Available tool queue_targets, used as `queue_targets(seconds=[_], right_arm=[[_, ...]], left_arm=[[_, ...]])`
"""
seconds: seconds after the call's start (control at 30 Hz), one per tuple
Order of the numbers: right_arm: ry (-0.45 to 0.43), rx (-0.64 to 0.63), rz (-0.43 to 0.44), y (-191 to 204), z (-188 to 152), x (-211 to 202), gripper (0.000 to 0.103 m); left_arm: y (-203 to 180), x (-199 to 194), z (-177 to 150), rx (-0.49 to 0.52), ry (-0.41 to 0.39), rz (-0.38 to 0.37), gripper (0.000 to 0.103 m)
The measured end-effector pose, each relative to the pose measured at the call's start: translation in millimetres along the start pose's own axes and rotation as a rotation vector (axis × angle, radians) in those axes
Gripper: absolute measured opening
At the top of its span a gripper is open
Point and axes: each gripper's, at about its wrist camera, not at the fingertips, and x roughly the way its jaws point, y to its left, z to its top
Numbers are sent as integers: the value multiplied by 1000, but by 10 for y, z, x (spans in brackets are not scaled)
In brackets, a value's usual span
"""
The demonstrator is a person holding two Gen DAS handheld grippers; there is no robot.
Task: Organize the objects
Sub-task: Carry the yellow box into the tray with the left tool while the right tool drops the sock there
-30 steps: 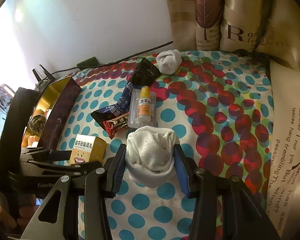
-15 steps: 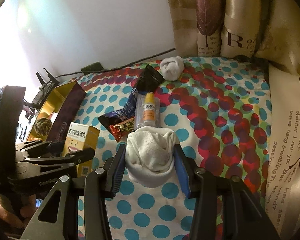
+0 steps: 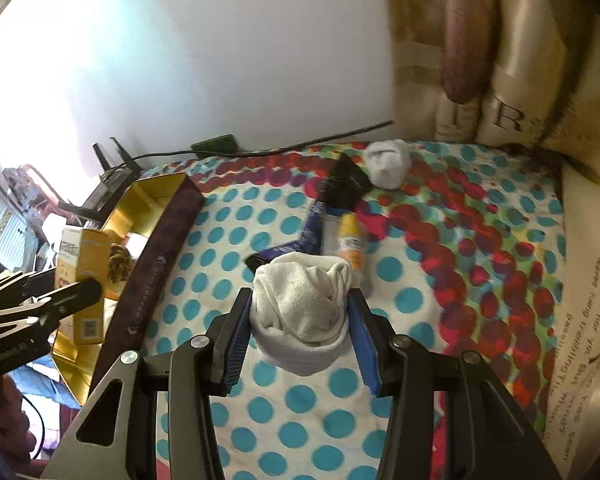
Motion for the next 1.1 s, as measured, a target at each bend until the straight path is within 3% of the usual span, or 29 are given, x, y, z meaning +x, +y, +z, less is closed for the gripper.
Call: queue_targets(seconds=[0.3, 0.5, 0.93, 1.1], right_arm=[[10, -97, 64, 473, 103, 111, 44], [20, -150, 92, 748, 149, 183, 44], [44, -223, 112, 1126, 161, 287, 44], [55, -245, 118, 1238, 166, 327, 44]], left_arm=[[716, -42, -366, -120, 37, 63, 54], [970, 43, -551, -160, 82, 71, 54], [1263, 288, -722, -221, 180, 23, 55], [1231, 266, -734, -201, 181, -31, 66]])
